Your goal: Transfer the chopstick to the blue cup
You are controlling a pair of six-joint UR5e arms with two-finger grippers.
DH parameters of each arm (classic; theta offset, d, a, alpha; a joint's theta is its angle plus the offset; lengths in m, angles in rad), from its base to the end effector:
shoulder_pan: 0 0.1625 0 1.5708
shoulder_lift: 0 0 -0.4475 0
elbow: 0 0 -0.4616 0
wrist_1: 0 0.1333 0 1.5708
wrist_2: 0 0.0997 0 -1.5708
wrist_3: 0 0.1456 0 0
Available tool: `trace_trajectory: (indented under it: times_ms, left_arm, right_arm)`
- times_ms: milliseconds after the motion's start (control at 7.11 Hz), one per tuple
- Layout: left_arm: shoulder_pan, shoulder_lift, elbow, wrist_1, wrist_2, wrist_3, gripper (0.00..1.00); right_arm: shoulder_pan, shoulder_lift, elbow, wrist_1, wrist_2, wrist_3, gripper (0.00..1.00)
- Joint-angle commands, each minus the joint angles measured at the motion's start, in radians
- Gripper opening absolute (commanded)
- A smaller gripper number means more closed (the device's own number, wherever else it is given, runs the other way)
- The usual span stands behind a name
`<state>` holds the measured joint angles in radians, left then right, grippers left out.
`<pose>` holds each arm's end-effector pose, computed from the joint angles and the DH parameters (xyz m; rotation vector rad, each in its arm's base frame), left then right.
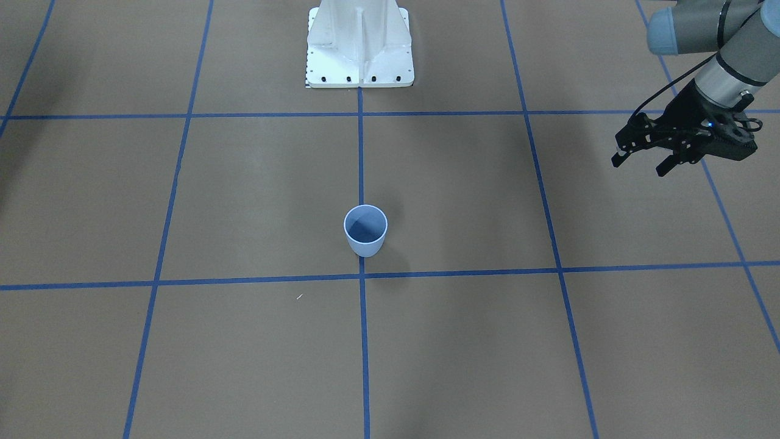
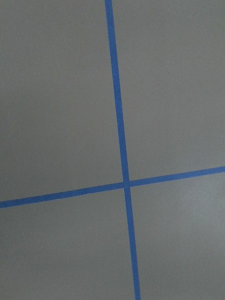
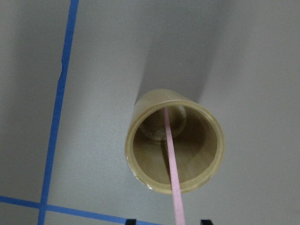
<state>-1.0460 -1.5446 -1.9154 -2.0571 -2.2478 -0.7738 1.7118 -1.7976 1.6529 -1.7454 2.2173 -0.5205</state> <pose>0.2530 -0.5209 0.4722 0.2283 0.9735 0.0443 0.1034 -0.4038 0.8067 -0.0834 -0.7080 -0.2602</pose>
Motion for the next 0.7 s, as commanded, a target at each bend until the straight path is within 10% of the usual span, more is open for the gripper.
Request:
trace_trajectory:
  times_ms: [0,562]
  left_arm:
    - [0.000,0.000,-0.002,0.000,0.001,-0.008,0.98]
    - [0.000,0.000,-0.001,0.000,0.002,-0.013,0.98]
  right_arm:
    - [0.005,-0.002,-0.010,0.001,-0.002,-0.001,0.56]
    - [0.032,-0.005,-0.010,0.001,-0.001,-0.001,0.20]
